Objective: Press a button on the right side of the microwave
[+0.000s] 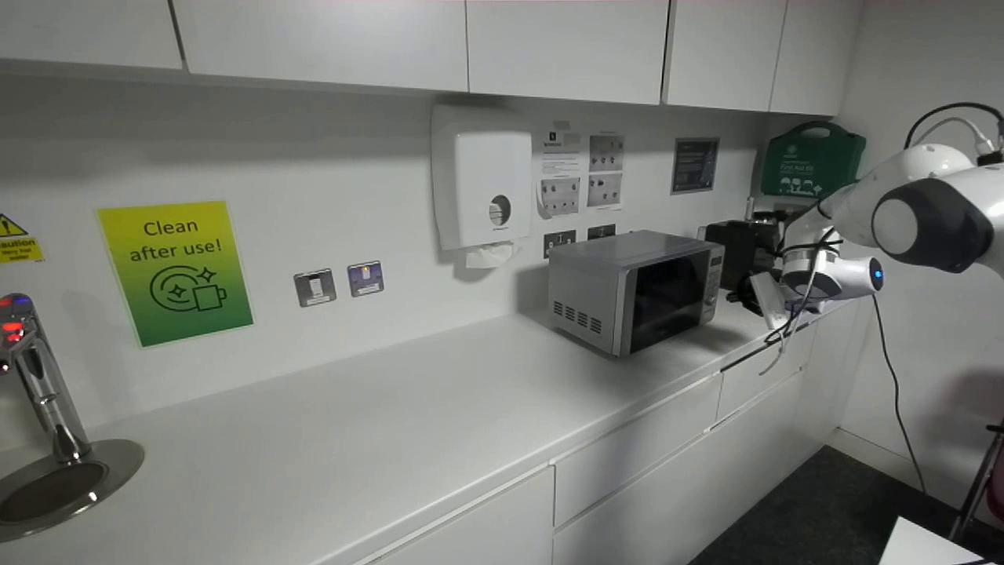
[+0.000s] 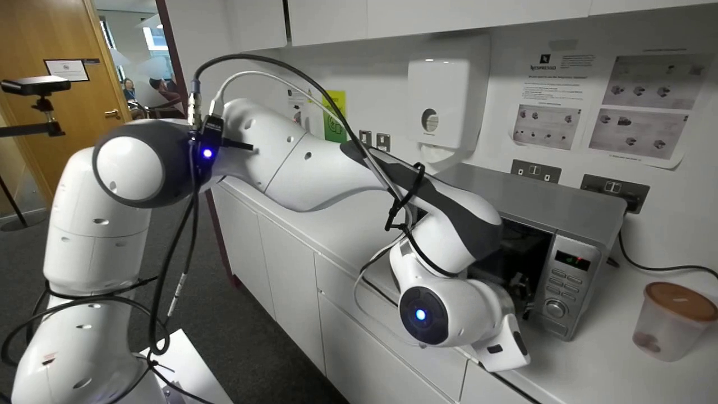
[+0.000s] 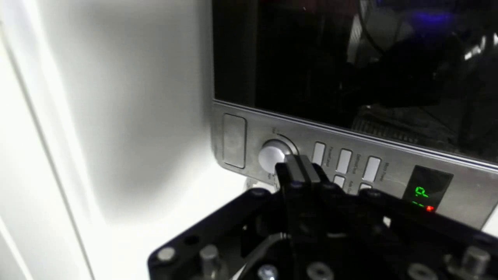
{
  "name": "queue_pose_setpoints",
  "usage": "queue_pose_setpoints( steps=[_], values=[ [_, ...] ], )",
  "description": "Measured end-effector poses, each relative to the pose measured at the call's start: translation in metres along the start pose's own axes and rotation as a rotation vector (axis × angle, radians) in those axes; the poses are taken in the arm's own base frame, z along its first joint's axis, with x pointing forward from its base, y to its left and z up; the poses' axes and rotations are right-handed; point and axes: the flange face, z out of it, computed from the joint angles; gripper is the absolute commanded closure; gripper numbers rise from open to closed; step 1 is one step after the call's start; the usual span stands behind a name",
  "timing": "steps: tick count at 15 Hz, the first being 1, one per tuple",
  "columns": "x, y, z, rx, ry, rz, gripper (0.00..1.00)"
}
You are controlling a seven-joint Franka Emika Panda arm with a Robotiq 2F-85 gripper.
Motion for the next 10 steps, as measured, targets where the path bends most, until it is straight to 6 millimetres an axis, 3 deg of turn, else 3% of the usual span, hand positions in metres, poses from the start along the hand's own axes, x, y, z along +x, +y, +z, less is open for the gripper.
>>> queue_pose_setpoints(
  steps=[5,10],
  values=[
    [-0.025,0.028,-0.049,-0.268,-0.131,-0.11,1.0],
    [-0.036,0.047,-0.07,-0.558,-0.202,-0.243,1.0]
  ],
)
